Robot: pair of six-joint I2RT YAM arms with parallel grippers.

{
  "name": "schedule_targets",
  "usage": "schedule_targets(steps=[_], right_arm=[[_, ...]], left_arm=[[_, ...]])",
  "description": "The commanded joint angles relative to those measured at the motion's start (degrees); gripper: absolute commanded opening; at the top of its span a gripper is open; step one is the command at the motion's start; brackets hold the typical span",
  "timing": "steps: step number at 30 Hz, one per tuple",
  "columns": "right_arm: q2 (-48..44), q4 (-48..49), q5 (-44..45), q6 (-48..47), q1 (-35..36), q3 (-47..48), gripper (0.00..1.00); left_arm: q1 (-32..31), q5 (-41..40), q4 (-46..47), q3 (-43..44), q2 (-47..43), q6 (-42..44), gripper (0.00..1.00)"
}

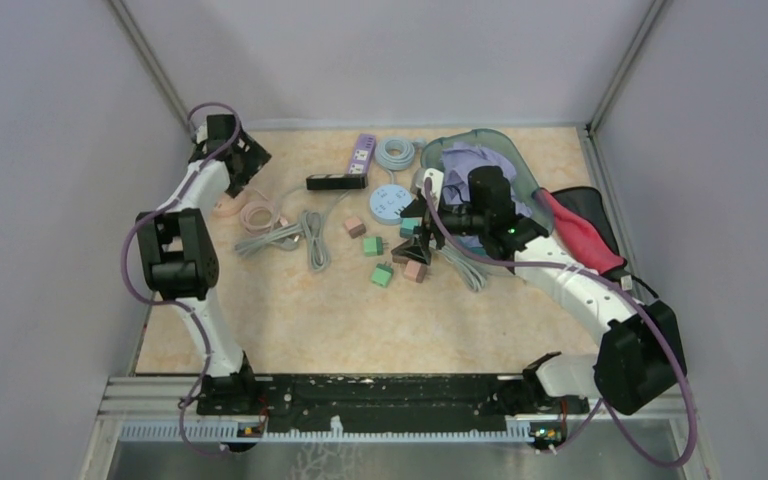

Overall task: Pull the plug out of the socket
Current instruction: Pick up the socket from the center of the board.

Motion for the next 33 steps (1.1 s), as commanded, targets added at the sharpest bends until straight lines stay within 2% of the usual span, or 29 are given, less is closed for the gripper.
schedule_targets(steps=[1,5,8,9,11,13,15,18,20,23,24,26,27,30,33], right_arm=[[-2.48,2.79,-1.60,-0.29,-0.46,0.09,0.87],[-2.39,2.68,-1.51,-0.45,-0.43,0.04,0.87],[-2.31,2.70,-1.60,-0.48,-0.47,0.02,0.87],[-2.23,2.68,-1.68,-0.48,-0.45,0.06,0.87],[-2.21,2.61,-1.77,-0.43,-0.45,0.16,0.87],[-2.30,2.61,-1.84,-0.39,-0.48,0.15,0.87],[-2.38,2.58,-1.82,-0.31,-0.48,0.19,0.87],[-2.40,2.59,-1.99,-0.33,-0.43,0.19,0.87],[-2.48,2.59,-2.23,-0.33,-0.50,0.20,0.87],[-2.64,2.50,-2.24,-0.37,-0.45,0.27,0.87],[-2.73,2.60,-2.15,-0.37,-0.44,0.23,0.87],[-2.80,2.61,-2.11,-0.34,-0.50,0.16,0.87],[-2.80,2.57,-2.08,-0.37,-0.50,0.12,0.87],[-2.58,2.63,-2.21,-0.39,-0.50,0.17,0.87],[-2.48,2.69,-2.38,-0.22,-0.47,0.19,0.87]], left_arm=[[1.32,-7.87,-9.57,3.95,3.00,1.36,1.00],[1.82,-12.39,-10.43,4.98,3.82,4.17,1.00],[1.83,-11.26,-7.54,4.40,3.49,10.36,0.99],[1.83,-8.32,-5.41,3.93,3.13,15.92,0.99],[1.92,4.67,-0.19,1.53,1.50,31.89,1.00],[2.00,9.70,5.65,-5.44,-2.75,42.53,1.00],[2.41,8.73,14.87,-12.53,-6.91,48.63,1.00],[4.31,13.23,15.79,-13.94,-7.49,51.43,1.00],[5.37,18.73,14.87,-12.83,-6.22,49.08,0.99],[5.57,21.70,10.78,-8.08,-3.03,42.52,0.80],[5.54,22.19,8.56,-6.13,-1.79,39.07,0.77],[5.53,18.70,6.43,-4.09,-0.25,26.56,0.59],[5.50,16.70,4.79,-3.06,0.21,19.92,0.56],[3.73,9.22,-2.44,-0.54,1.15,5.26,0.56],[0.55,-0.49,-9.67,4.51,3.48,-1.51,0.59]])
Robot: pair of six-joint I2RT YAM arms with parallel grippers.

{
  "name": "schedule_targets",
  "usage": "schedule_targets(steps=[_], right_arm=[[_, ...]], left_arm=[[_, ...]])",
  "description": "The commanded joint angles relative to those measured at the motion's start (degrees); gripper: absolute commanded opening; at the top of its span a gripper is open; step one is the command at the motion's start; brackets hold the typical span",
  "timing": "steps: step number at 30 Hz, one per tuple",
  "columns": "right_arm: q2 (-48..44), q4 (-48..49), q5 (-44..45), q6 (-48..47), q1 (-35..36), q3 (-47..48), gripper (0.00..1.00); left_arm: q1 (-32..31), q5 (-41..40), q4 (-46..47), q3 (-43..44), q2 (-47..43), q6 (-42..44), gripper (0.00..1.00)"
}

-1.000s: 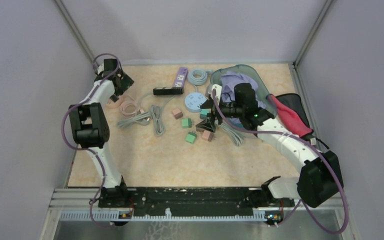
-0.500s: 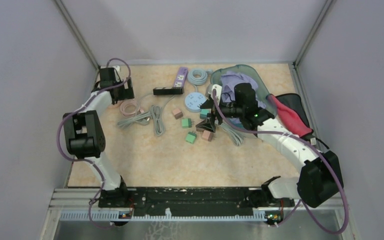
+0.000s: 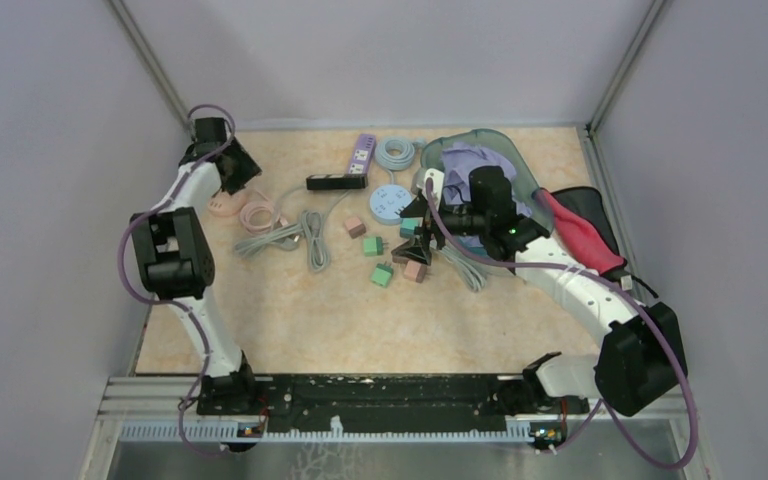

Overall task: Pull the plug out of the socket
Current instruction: Pick up the socket from the center of the board.

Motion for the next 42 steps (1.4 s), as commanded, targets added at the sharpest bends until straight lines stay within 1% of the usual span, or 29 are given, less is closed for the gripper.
schedule_targets(steps=[1,4,8,13,20,25,27,30,32,33,36,41,42], right_arm=[[-2.02,2.66,-1.68,-0.29,-0.43,0.18,0.87],[-2.18,2.53,-1.49,-0.32,-0.45,0.13,0.87],[-2.62,2.58,-1.19,-0.43,-0.47,-0.01,0.87],[-2.61,2.58,-1.12,-0.55,-0.56,-0.06,0.87],[-2.71,2.47,-0.87,-0.76,-0.65,0.08,0.87],[-3.10,2.56,-0.90,-0.75,-0.87,0.01,0.87],[-3.23,2.61,-0.81,-0.80,-1.06,-0.07,0.87],[-3.44,2.76,-0.80,-0.70,-1.24,-0.13,0.87],[-3.51,2.89,-0.86,-0.68,-1.26,-0.28,0.87],[-3.51,3.00,-0.96,-0.65,-1.26,-0.33,0.87],[-3.40,3.19,-1.15,-0.43,-1.27,-0.47,0.87],[-3.60,3.19,-1.17,-0.33,-1.34,-0.45,0.87],[-3.66,3.20,-1.17,-0.31,-1.31,-0.43,0.87]], left_arm=[[-3.96,-13.18,-13.46,7.98,3.67,-19.83,0.60],[-4.04,-17.82,-19.14,13.42,7.46,-24.37,0.60],[-3.99,-19.76,-23.96,19.13,12.47,-26.68,0.60],[-4.00,-18.81,-22.81,20.31,14.84,-28.08,0.58],[-3.95,-20.01,-23.23,22.62,17.87,-29.40,0.49],[-3.79,-22.36,-24.83,24.73,20.84,-31.10,0.51],[-3.72,-23.32,-27.33,26.40,22.31,-31.73,0.52],[-3.77,-23.98,-28.82,29.08,24.39,-31.26,0.52],[-3.77,-24.25,-28.94,30.12,25.28,-29.96,0.50],[-3.78,-24.43,-28.90,30.02,25.44,-29.65,0.48],[-3.78,-25.00,-28.18,29.04,25.18,-28.79,0.39],[-3.73,-25.34,-22.54,24.22,22.10,-24.97,0.12],[-3.74,-25.38,-21.41,23.29,21.24,-24.10,0.08]])
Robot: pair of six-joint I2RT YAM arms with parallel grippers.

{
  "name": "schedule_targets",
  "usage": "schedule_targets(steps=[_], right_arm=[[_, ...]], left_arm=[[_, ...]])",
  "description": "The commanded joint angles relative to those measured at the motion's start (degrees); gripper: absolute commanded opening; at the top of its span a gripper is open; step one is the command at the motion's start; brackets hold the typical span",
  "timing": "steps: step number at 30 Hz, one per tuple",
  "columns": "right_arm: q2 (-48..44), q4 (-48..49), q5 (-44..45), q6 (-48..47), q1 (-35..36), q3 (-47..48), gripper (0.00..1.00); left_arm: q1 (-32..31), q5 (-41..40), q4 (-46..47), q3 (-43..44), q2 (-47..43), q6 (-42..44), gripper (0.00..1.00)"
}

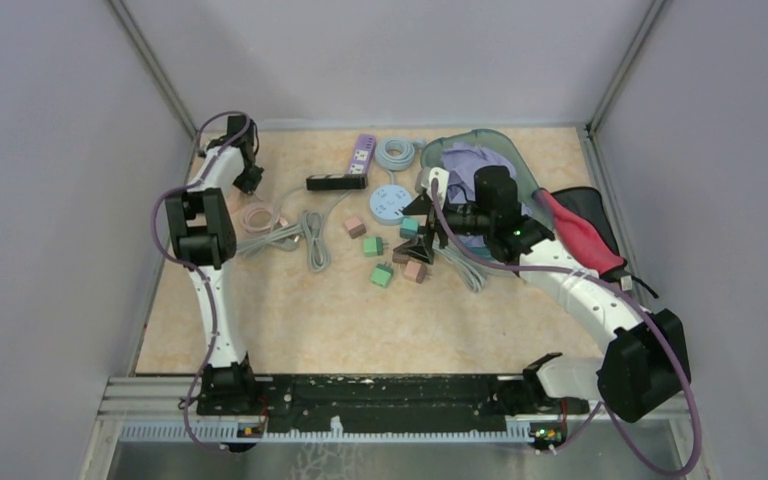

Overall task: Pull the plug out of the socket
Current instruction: Pick up the socket from the center of the board.

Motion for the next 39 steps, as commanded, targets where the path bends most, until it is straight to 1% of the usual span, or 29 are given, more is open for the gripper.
schedule_targets(steps=[1,6,10,14,19,22,26,31,33,39], right_arm=[[-2.16,2.96,-1.03,-0.28,-0.67,-0.37,0.87],[-2.43,3.26,-1.21,0.03,-0.96,-0.49,0.87],[-2.58,3.61,-1.48,0.44,-1.11,-0.65,0.87],[-2.62,3.84,-1.67,0.64,-1.13,-0.76,0.87],[-2.79,4.06,-1.76,0.81,-1.18,-0.93,0.87],[-2.75,4.32,-1.97,0.98,-1.27,-1.01,0.87],[-2.71,4.52,-2.20,1.17,-1.29,-1.10,0.87],[-2.71,4.62,-2.20,1.30,-1.31,-1.09,0.87],[-2.69,4.63,-2.20,1.37,-1.31,-1.13,0.87],[-2.69,4.62,-2.18,1.40,-1.40,-1.22,0.87]], left_arm=[[0.23,-1.08,3.28,-4.46,-3.00,3.53,0.06],[0.11,-1.95,9.72,-8.48,-9.20,11.35,0.00],[0.10,-2.12,16.76,-11.87,-15.52,18.39,0.00],[0.14,-0.53,23.51,-14.62,-20.89,26.15,0.00],[0.01,1.29,27.99,-17.38,-25.75,33.07,0.00],[0.00,2.01,30.85,-19.20,-28.78,35.59,0.00],[0.01,3.99,31.81,-18.63,-31.43,37.56,0.00],[0.03,5.34,30.98,-15.43,-32.52,39.54,0.00],[-0.01,7.13,30.12,-14.37,-32.98,39.68,0.00],[-2.82,9.02,30.37,-15.01,-37.12,43.27,0.00]])
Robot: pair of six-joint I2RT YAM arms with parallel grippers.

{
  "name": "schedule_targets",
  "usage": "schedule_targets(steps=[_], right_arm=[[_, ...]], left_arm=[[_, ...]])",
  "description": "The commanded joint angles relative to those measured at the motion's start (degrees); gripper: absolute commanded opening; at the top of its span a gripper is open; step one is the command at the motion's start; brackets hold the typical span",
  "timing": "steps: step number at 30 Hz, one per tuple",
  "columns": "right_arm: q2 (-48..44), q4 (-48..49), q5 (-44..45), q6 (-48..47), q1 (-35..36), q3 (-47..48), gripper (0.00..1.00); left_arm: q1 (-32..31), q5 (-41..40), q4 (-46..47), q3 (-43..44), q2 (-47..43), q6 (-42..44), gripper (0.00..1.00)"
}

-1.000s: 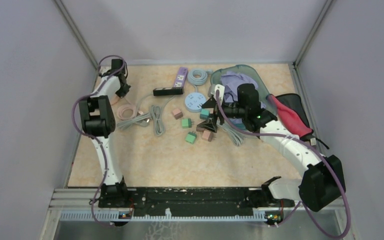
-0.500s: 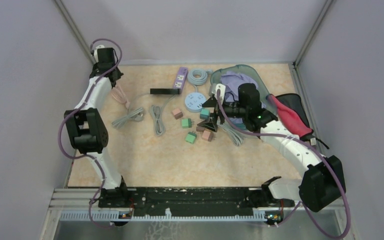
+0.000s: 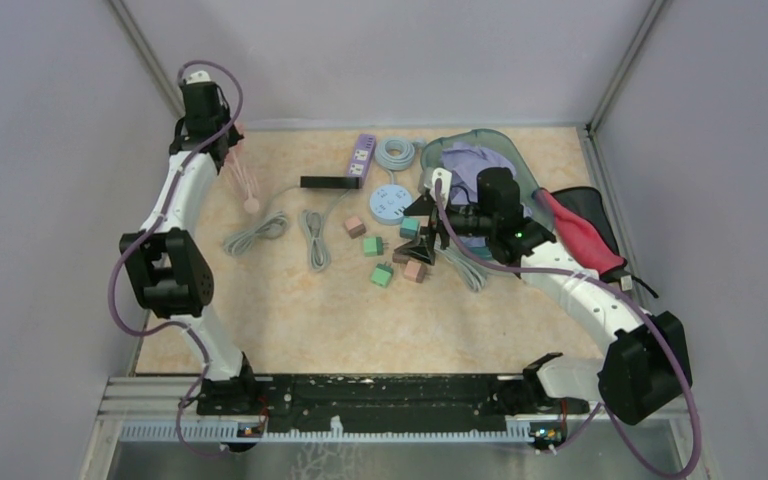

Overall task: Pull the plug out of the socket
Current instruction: Pick up the socket from the center of the board, then place the socket at the center of the board.

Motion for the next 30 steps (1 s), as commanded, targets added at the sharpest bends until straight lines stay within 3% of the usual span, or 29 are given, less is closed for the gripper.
schedule_targets(steps=[1,6,13,20,30], right_arm=[[-1.98,2.91,-1.34,0.25,-0.95,0.28,0.87],[-2.14,2.97,-1.31,0.27,-1.20,0.27,0.87],[-2.81,3.29,-1.40,0.94,-2.37,0.36,0.87],[-4.35,5.06,-2.73,3.65,-6.25,0.05,0.87],[-4.32,7.54,-4.39,6.93,-11.47,-0.65,0.87]], left_arm=[[-3.24,1.97,5.28,2.75,-7.97,4.81,0.00],[-6.28,4.62,6.00,-0.91,-14.16,6.26,0.00],[-10.14,14.89,4.17,-8.00,-23.48,6.03,0.00],[-14.14,30.92,5.44,-21.13,-35.22,11.03,0.00],[-23.15,47.65,5.58,-34.97,-47.45,14.33,0.00]])
